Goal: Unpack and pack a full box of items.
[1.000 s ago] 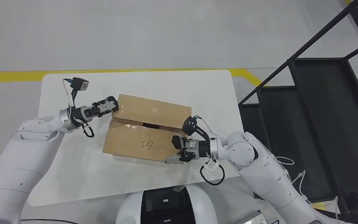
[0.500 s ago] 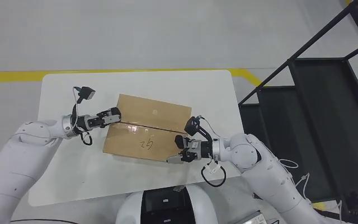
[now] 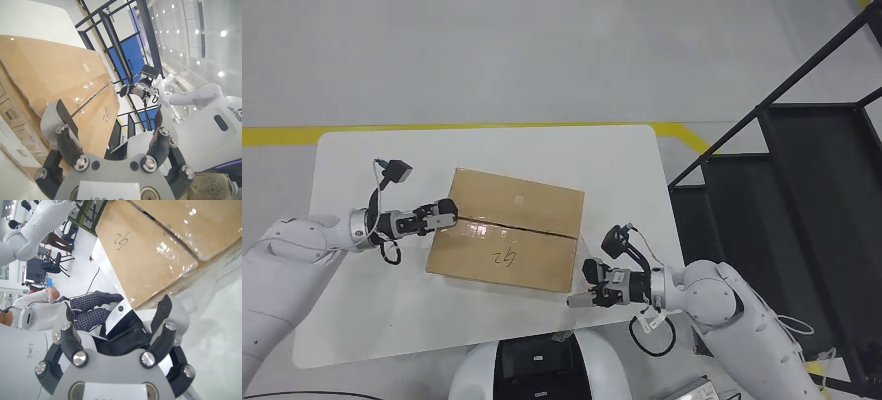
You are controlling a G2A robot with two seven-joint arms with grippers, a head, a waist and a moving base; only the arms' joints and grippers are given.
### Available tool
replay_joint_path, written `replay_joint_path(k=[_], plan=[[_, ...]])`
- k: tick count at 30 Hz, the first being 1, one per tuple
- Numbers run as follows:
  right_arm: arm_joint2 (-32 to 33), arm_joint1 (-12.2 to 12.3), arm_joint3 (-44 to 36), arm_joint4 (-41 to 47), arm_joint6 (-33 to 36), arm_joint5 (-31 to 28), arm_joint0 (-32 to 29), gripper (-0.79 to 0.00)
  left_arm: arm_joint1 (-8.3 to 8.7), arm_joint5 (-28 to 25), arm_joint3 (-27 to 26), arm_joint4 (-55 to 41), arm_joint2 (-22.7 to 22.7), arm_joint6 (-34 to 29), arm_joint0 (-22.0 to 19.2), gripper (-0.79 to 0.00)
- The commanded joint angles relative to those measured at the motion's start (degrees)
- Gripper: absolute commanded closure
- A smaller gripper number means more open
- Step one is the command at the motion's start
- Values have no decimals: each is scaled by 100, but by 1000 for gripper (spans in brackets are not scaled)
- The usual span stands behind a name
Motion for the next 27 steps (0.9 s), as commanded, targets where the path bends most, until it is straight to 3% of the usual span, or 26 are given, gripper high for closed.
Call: replay_joint_path(k=[1,12,24,27], plan=[[-5,9,25,37,-12,-14,-60,-785,21,-58,-45,-89,62,60,-25,-785],[-629,-56,582,-29,-184,224,380,-785,24,-66,-55,-102,74,67,-30,-785],[-1057,-133,887,-835,-599,1262,843,-785,24,-66,-55,-102,74,67,-30,-785],[-1057,-151,997,-695,-765,1346,897,-785,24,-66,-55,-102,74,67,-30,-785]])
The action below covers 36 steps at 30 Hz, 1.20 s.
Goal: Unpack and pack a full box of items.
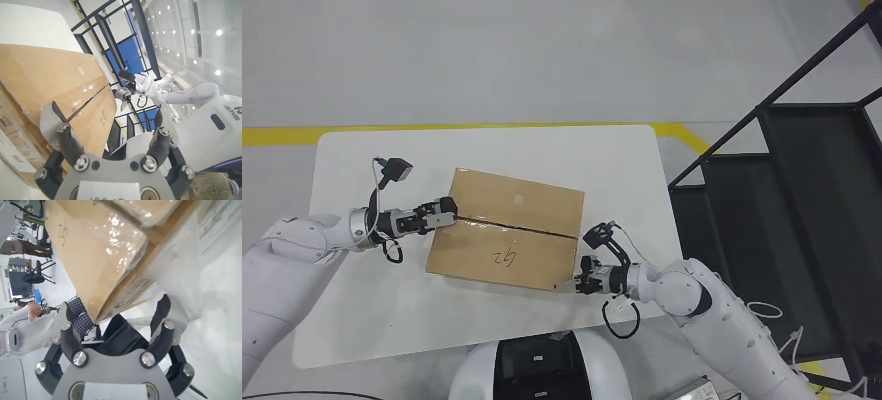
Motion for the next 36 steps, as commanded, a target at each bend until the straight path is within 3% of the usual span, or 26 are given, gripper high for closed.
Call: replay_joint_path(k=[1,13,29,36], plan=[[18,-13,100,131,-168,8,35,-785,0,0,0,0,0,0,0,-785],[284,-38,342,253,-1304,-193,-42,-785,0,0,0,0,0,0,0,-785],[1113,22,-42,-253,-2948,-441,-926,-785,0,0,0,0,0,0,0,-785],[1110,-10,209,115,-3149,-1013,-945,-785,0,0,0,0,0,0,0,-785]])
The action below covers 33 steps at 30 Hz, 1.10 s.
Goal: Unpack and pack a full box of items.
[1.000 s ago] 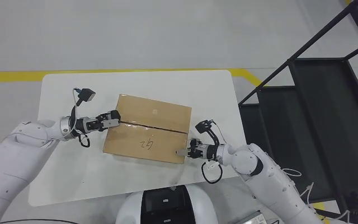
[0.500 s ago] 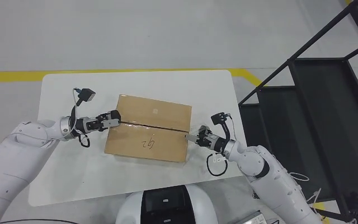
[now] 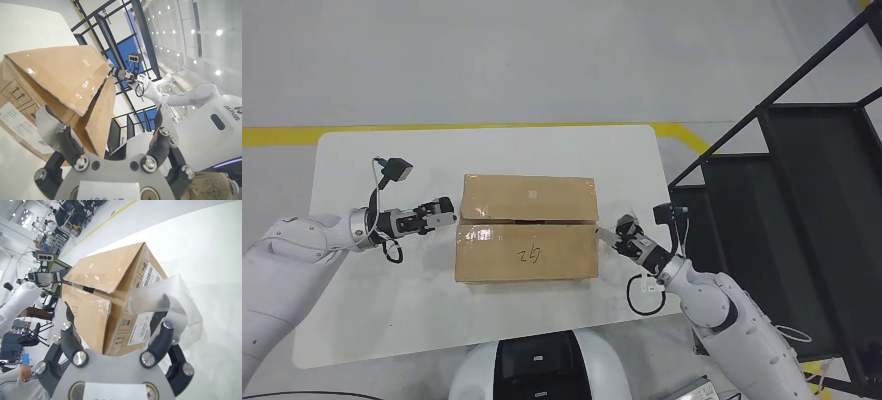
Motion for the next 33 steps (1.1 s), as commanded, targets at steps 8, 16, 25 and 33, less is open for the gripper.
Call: replay_joint_path(k=[8,16,25,33], plan=[[-250,-27,255,-417,484,38,300,-785,-3,-15,-292,-118,-165,384,147,-785],[-293,-47,282,-239,749,267,339,-785,82,-123,-1047,-261,-557,365,572,-785],[-268,-83,430,37,500,85,370,-785,-56,478,-1188,453,-299,340,672,-785],[-205,-105,612,577,407,-365,282,-785,-231,986,-837,940,-242,967,502,-785]])
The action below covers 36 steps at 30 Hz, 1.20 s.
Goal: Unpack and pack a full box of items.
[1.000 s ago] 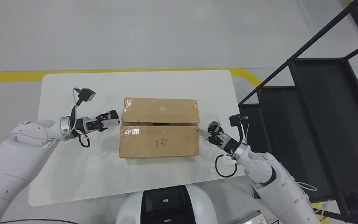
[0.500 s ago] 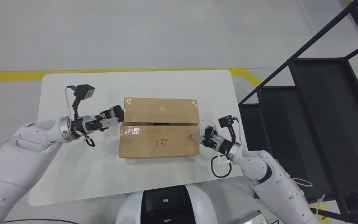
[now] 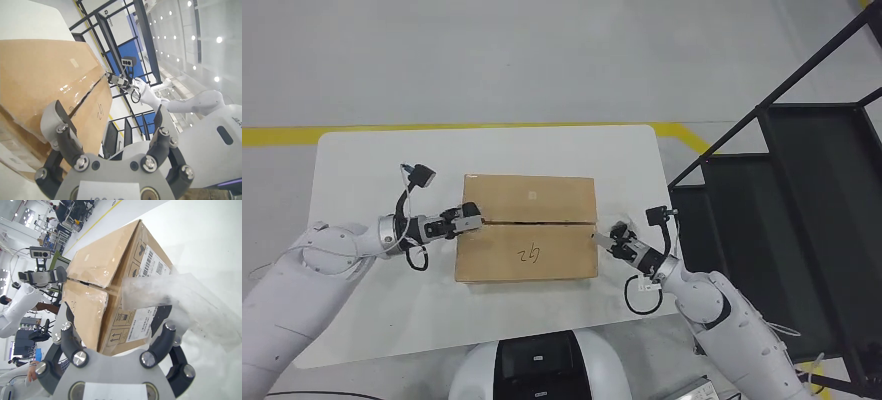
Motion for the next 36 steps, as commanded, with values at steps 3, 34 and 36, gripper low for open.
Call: replay_joint_path(k=[3,34,36], plan=[[-43,-19,175,189,14,-220,84,-785,-58,28,78,86,35,-199,-79,-785],[161,-198,853,216,-1545,-1253,193,-785,-147,104,50,234,-385,-1018,96,-785],[112,-222,967,236,-1618,-1288,260,-785,-154,107,39,245,-403,-1044,110,-785]])
